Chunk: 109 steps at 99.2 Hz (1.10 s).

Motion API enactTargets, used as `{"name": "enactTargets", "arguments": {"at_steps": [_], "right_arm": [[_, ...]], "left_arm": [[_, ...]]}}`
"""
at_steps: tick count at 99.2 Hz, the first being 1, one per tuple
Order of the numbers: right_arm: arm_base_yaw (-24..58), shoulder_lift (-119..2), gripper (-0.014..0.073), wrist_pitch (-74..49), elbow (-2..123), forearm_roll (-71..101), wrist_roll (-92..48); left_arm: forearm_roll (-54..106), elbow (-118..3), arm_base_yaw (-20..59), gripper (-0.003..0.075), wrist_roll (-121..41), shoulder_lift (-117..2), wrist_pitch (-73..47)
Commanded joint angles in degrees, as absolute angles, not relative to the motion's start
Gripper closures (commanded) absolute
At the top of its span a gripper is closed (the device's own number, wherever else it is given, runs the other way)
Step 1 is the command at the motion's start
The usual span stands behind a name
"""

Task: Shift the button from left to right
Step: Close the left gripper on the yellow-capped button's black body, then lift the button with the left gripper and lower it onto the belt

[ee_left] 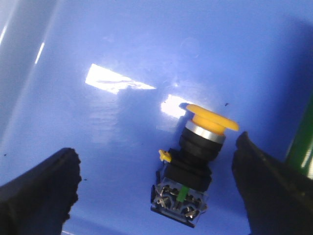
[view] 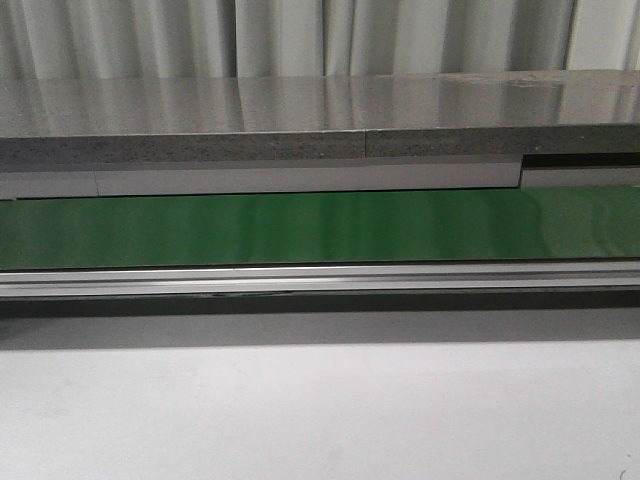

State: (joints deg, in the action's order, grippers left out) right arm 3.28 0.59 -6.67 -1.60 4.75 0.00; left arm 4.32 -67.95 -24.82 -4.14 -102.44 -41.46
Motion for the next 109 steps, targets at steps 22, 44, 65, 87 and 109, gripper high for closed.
{"name": "enactTargets", "arguments": {"at_steps": [22, 44, 65, 87, 109], "right_arm": [[3.31, 1.77, 0.0662, -2.12, -0.77, 4.16, 0.00], [3.31, 1.77, 0.0662, -2.12, -0.77, 4.16, 0.00], [3.31, 1.77, 0.0662, -2.12, -0.77, 4.16, 0.00], [3.31, 1.77, 0.0662, -2.12, -0.77, 4.16, 0.00], [3.31, 1.77, 0.0662, -2.12, -0.77, 4.16, 0.00]], "left_arm": [[6.39, -69.68, -24.95, 0.0121, -5.55, -104.50, -39.59], [6.72, -69.68, -24.95, 0.0121, -6.22, -106.22, -39.49], [7.57, -69.68, -24.95, 0.0121, -7.18, -108.52, -39.83], [7.70, -71.09, -24.95, 0.0279, -7.18, -108.59, -41.05], [8.07, -77.38, -24.95, 0.0680, -7.18, -107.82, -46.83]]}}
